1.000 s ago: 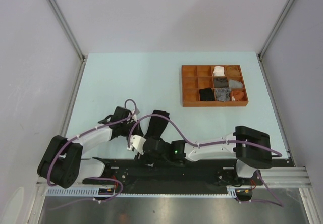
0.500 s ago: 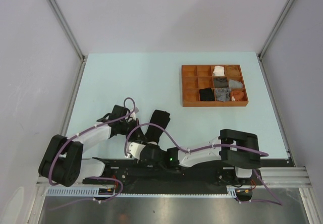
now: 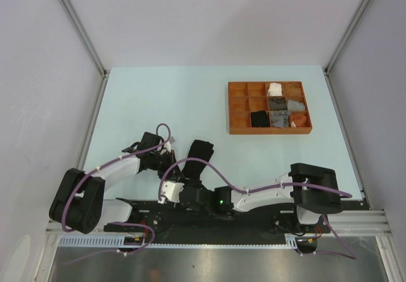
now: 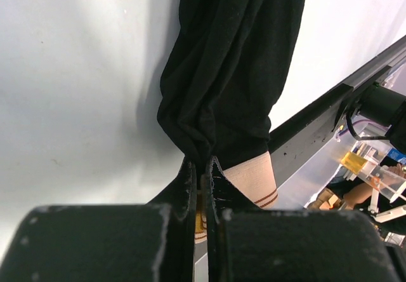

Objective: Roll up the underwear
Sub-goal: Roll the underwear to the center of the board.

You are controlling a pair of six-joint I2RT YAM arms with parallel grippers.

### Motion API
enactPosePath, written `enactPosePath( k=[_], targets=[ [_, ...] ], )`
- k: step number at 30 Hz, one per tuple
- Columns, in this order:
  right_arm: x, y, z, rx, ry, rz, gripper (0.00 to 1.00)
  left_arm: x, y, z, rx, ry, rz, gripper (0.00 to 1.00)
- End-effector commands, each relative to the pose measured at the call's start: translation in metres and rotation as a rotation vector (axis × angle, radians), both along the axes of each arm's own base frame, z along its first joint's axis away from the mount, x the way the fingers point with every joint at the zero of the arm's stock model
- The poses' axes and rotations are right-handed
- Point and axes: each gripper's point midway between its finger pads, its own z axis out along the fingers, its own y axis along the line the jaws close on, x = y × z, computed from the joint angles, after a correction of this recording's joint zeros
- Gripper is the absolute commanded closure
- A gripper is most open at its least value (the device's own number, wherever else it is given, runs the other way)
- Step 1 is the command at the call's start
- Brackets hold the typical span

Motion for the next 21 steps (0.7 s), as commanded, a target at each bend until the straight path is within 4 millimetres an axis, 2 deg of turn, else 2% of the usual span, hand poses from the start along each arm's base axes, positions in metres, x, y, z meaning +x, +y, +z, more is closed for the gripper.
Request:
enactPosePath(
  k=[1, 9, 13, 18, 20, 21],
  targets=[
    [0.014, -0.001, -0.002, -0.012, -0.029, -0.008, 0.38, 0.008, -0.004, 0.012, -0.033, -0.031, -0.021, 1.0],
    [0.019, -0.002, -0.032, -0.067, 0.01, 0.003, 0.38, 0.007, -0.006, 0.013, -0.047, -0.024, -0.028, 1.0],
    [0.017, 0.0, -0.037, -0.071, 0.018, 0.011, 0.38, 0.007, -0.006, 0.014, -0.048, -0.027, -0.025, 1.0],
    [0.028, -0.005, -0.044, -0.096, -0.036, -0.046, 0.4, 0.007, -0.006, 0.013, -0.055, -0.023, -0.026, 1.0],
    [0.031, -0.007, -0.049, -0.106, -0.05, -0.064, 0.55, 0.006, -0.007, 0.014, -0.063, -0.02, -0.029, 1.0],
    [0.036, -0.009, -0.051, -0.115, -0.068, -0.086, 0.59, 0.006, -0.007, 0.015, -0.065, -0.017, -0.03, 1.0]
  ],
)
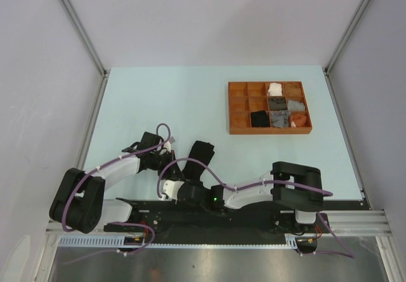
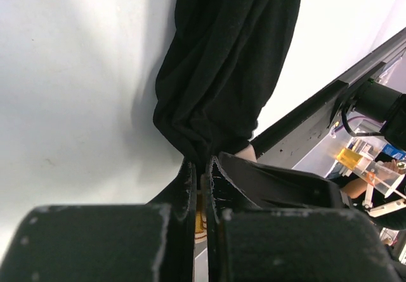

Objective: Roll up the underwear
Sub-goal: Roll the underwear to the center of the board.

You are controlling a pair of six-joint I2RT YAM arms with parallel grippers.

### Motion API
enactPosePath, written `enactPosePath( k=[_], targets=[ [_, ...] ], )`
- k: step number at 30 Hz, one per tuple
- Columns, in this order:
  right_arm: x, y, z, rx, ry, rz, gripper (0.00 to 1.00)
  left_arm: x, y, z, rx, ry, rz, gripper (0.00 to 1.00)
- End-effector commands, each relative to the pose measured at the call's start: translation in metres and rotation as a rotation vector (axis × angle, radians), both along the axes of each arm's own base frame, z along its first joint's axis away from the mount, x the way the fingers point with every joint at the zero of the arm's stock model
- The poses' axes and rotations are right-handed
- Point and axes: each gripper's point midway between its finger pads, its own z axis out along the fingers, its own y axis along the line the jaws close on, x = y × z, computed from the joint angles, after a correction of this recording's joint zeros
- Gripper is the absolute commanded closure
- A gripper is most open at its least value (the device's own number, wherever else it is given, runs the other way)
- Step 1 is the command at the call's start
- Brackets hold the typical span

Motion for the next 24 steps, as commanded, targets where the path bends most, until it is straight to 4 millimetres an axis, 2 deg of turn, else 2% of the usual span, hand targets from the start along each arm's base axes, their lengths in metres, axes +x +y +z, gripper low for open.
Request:
enactPosePath(
  k=[1, 3, 6, 9, 11, 12, 16, 17, 19, 20, 24],
  targets=[
    [0.014, -0.002, -0.005, -0.007, -0.071, -0.063, 0.63, 0.007, -0.006, 0.013, -0.051, -0.028, -0.023, 1.0],
    [0.02, -0.006, -0.009, -0.021, -0.1, -0.098, 0.66, 0.007, -0.006, 0.013, -0.052, -0.028, -0.022, 1.0],
    [0.024, -0.006, -0.008, -0.01, -0.104, -0.116, 0.77, 0.007, -0.006, 0.014, -0.062, -0.029, -0.025, 1.0],
    [0.021, -0.003, -0.001, 0.014, -0.074, -0.096, 0.99, 0.008, -0.005, 0.014, -0.054, -0.038, -0.022, 1.0],
    [0.015, -0.003, -0.003, 0.012, -0.011, -0.064, 1.0, 0.011, -0.004, 0.016, -0.047, -0.052, -0.014, 0.99],
    [0.013, -0.002, 0.004, 0.032, 0.018, -0.056, 1.0, 0.013, -0.003, 0.016, -0.039, -0.064, -0.006, 0.91],
    [0.01, -0.014, 0.006, 0.049, 0.21, -0.054, 1.0, 0.028, 0.0, 0.024, -0.04, -0.137, 0.057, 0.57],
    [0.003, -0.011, 0.006, 0.059, 0.269, -0.017, 1.0, 0.031, 0.001, 0.027, -0.044, -0.159, 0.069, 0.43],
    [0.007, -0.015, 0.009, 0.076, 0.33, -0.017, 1.0, 0.039, 0.004, 0.03, -0.025, -0.187, 0.109, 0.33],
    [0.003, -0.013, 0.01, 0.09, 0.383, 0.003, 1.0, 0.043, 0.006, 0.033, -0.016, -0.212, 0.127, 0.28],
    [0.004, -0.015, 0.013, 0.121, 0.484, 0.024, 1.0, 0.059, 0.02, 0.038, 0.053, -0.29, 0.223, 0.17]
  ],
)
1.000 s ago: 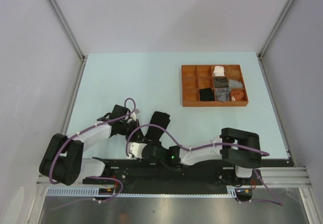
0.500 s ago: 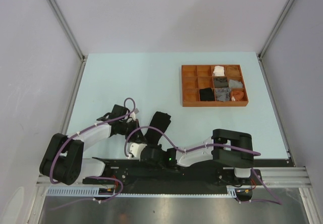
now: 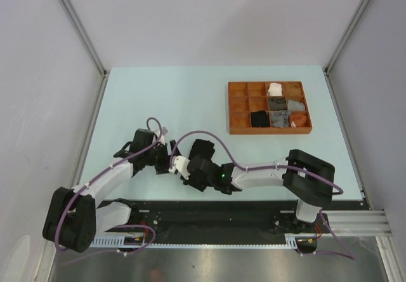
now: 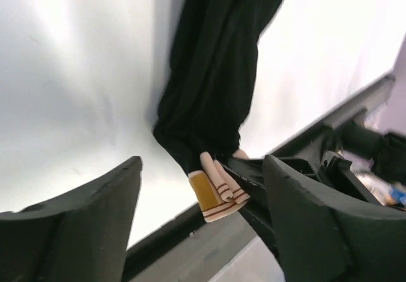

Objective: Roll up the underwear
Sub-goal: Roll the underwear to the center of the board.

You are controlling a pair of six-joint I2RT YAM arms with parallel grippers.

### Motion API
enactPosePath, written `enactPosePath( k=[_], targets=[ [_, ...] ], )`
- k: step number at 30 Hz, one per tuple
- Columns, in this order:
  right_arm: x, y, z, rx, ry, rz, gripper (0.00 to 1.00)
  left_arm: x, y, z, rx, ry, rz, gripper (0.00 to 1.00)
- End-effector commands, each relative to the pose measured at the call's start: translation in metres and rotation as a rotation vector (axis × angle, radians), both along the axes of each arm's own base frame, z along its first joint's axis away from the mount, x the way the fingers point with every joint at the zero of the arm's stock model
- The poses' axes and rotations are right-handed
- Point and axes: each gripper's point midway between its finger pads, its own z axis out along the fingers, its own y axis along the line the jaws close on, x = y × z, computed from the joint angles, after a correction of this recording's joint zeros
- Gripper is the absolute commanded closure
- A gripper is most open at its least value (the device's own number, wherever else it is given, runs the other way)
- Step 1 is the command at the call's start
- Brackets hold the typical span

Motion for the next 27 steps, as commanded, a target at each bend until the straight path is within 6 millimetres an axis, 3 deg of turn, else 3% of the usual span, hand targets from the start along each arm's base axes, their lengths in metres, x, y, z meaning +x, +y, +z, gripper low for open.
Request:
enactPosePath(
  k=[1, 5, 9, 14, 17, 23, 27],
  targets=[
    [-0.021, 0.002, 0.01, 0.073, 0.207, 0.079, 1.0, 0.033, 0.02, 0.012, 0.084, -0.137, 0.165, 0.15],
    [-0.01, -0.003, 0.009, 0.096, 0.284, 0.066, 1.0, 0.043, 0.043, 0.013, 0.164, -0.237, 0.272, 0.12],
    [-0.007, -0.008, 0.004, 0.109, 0.369, 0.057, 1.0, 0.046, 0.05, 0.02, 0.161, -0.361, 0.307, 0.12],
    [-0.008, -0.009, -0.001, 0.13, 0.468, 0.069, 1.0, 0.036, 0.037, 0.021, 0.097, -0.468, 0.251, 0.18],
    [-0.003, -0.012, -0.006, 0.142, 0.519, 0.052, 1.0, 0.026, 0.026, 0.011, 0.069, -0.501, 0.2, 0.21],
    [0.006, -0.017, -0.013, 0.166, 0.602, 0.027, 1.0, 0.015, 0.002, 0.02, -0.028, -0.614, 0.091, 0.25],
    [0.016, -0.018, -0.014, 0.179, 0.641, 0.013, 1.0, 0.005, -0.007, 0.015, -0.052, -0.639, 0.015, 0.27]
  ],
)
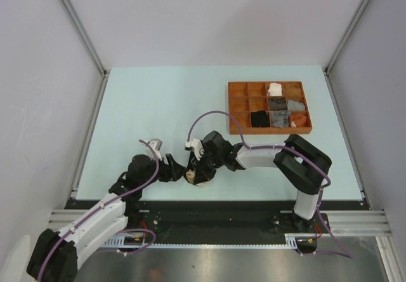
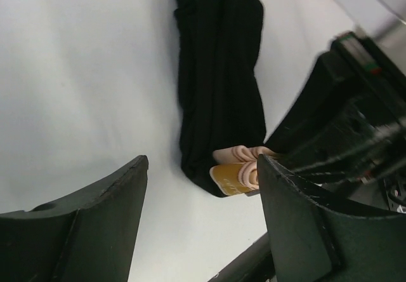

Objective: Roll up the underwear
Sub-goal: Roll the underwear to the center of the board.

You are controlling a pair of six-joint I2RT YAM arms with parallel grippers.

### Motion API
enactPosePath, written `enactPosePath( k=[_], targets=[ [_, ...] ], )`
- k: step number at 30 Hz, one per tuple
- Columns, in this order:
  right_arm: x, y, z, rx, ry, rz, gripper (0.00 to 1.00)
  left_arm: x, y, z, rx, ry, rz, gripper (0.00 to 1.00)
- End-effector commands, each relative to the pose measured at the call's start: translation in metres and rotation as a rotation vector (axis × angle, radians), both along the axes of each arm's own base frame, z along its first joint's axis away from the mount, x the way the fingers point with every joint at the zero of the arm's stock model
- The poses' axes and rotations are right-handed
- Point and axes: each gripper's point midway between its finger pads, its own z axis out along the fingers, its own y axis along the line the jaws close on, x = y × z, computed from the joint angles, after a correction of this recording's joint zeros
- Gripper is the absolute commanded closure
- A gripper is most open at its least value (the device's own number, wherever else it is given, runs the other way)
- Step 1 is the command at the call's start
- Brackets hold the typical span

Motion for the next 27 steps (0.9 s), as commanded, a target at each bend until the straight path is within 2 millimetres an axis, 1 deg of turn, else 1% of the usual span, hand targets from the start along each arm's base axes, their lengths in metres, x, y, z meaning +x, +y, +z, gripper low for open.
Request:
enactPosePath(
  k=[1, 2, 4, 5, 6, 7, 11, 15, 17, 19, 20, 21, 23, 24, 26, 27],
  targets=[
    [0.005, 0.002, 0.0, 0.027, 0.076, 0.007, 1.0, 0.001, -0.017, 0.019, -0.041, -0.132, -0.103, 0.27],
    [0.009, 0.0, -0.004, 0.017, 0.092, -0.004, 1.0, 0.0, -0.017, 0.017, -0.038, -0.141, -0.115, 0.27],
    [0.011, 0.002, 0.0, 0.032, 0.11, 0.004, 1.0, -0.002, -0.02, 0.011, -0.029, -0.127, -0.143, 0.27],
    [0.012, 0.002, -0.004, 0.025, 0.124, 0.003, 1.0, -0.003, -0.024, 0.013, -0.042, -0.136, -0.167, 0.27],
    [0.014, 0.001, -0.005, 0.024, 0.132, 0.001, 1.0, -0.006, -0.026, 0.011, -0.046, -0.129, -0.184, 0.27],
    [0.015, 0.002, -0.003, 0.032, 0.14, 0.005, 1.0, -0.006, -0.027, 0.005, -0.039, -0.106, -0.188, 0.27],
    [0.022, 0.002, -0.006, 0.035, 0.171, -0.001, 1.0, -0.003, -0.027, 0.0, -0.025, -0.086, -0.176, 0.28],
    [0.027, 0.0, -0.013, 0.035, 0.207, -0.007, 1.0, -0.006, -0.029, -0.007, -0.023, -0.054, -0.19, 0.29],
    [0.03, 0.002, -0.012, 0.043, 0.211, -0.004, 1.0, -0.007, -0.031, -0.009, -0.029, -0.046, -0.195, 0.29],
    [0.029, -0.002, -0.017, 0.022, 0.241, -0.011, 1.0, -0.007, -0.033, -0.009, -0.03, -0.041, -0.205, 0.32],
    [0.03, -0.001, -0.017, 0.023, 0.242, -0.009, 1.0, -0.006, -0.033, -0.011, -0.027, -0.038, -0.204, 0.32],
    [0.031, 0.0, -0.016, 0.028, 0.242, -0.005, 1.0, -0.008, -0.033, -0.016, -0.016, -0.016, -0.205, 0.33],
    [0.033, 0.0, -0.018, 0.027, 0.248, -0.008, 1.0, -0.006, -0.034, -0.018, -0.009, -0.007, -0.206, 0.35],
    [0.034, 0.001, -0.017, 0.03, 0.248, -0.006, 1.0, -0.006, -0.033, -0.023, 0.002, 0.013, -0.2, 0.37],
    [0.035, 0.001, -0.019, 0.028, 0.251, -0.003, 1.0, -0.006, -0.036, -0.024, 0.0, 0.02, -0.213, 0.38],
    [0.035, 0.003, -0.017, 0.031, 0.251, 0.002, 1.0, -0.006, -0.036, -0.027, 0.005, 0.031, -0.211, 0.41]
  ],
)
